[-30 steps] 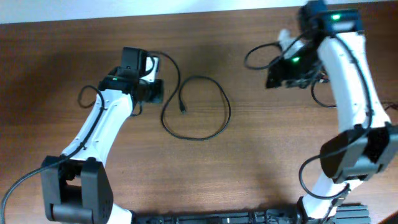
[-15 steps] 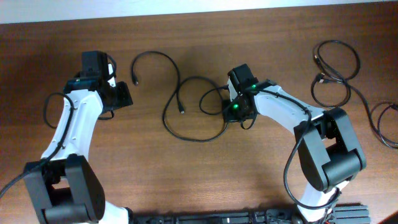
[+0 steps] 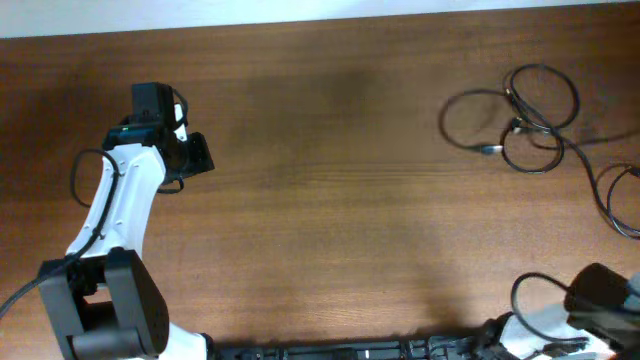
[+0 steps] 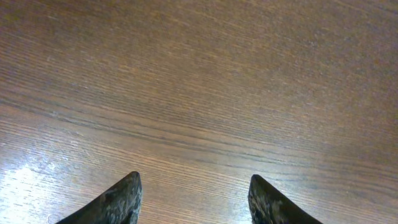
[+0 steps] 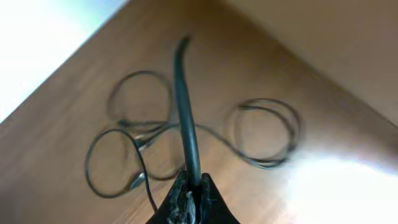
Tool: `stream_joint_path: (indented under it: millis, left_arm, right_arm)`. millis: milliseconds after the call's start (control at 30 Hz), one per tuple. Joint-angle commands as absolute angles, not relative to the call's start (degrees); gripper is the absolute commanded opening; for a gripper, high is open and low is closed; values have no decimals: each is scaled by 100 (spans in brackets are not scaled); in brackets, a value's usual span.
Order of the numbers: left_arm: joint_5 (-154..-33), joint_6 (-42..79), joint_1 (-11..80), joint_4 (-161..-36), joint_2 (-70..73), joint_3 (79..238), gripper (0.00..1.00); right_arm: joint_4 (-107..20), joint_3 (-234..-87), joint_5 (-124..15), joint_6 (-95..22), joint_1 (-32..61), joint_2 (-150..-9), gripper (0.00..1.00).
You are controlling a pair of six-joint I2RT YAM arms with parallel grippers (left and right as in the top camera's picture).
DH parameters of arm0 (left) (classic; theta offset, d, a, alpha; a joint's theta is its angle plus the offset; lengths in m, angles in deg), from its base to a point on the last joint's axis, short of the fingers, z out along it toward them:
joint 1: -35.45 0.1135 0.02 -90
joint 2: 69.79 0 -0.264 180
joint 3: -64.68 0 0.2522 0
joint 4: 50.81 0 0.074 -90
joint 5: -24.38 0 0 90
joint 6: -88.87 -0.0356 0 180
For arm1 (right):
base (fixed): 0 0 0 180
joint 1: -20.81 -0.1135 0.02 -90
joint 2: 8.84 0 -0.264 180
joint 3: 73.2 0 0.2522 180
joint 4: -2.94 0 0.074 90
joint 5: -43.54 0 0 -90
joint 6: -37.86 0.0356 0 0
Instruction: Untangle cables
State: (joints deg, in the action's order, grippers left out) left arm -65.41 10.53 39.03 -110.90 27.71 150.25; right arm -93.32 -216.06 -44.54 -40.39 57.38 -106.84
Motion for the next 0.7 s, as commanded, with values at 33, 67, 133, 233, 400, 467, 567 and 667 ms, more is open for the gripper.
stream_joint_path:
  millis: [33,67,133,233,400,467,567,667]
  left_arm:
    - [-6589,1108,3909,-11097,2694,15060,55]
    - [-6589,1108,3909,-11097,2694,15060,55]
    - [-6631,1105,3909,-11090,2694,15060,57]
    - [-6904,1027,3909,-10786,2640,15104,65]
    - [-8753,-234,3564,-9488,2154,15239,75]
    - [-7931,-357,3321,-9910,2148,15239,76]
    - [-6731,17,3240,-11595,2148,15239,94]
    - [-6733,281,3391,-13007,2146,15239,92]
  right_arm:
    - [-9356,-21617,-3936,-3508,6348,-10673,4]
    - [-9322,-21617,-4054,-3510,6364,-10673,4]
    - [-9179,-21617,-4651,-3516,6353,-10673,14]
    - [-9151,-21617,-7453,-4546,6320,-10673,72]
    - [-9603,-21612,-7589,-5897,4722,-10699,72]
    - [-9988,-21595,-6328,-5897,3854,-10823,72]
    - [-10462,-21116,-5563,-5873,2886,-11064,72]
    - [-10817,-20080,-5569,-5720,2757,-11007,72]
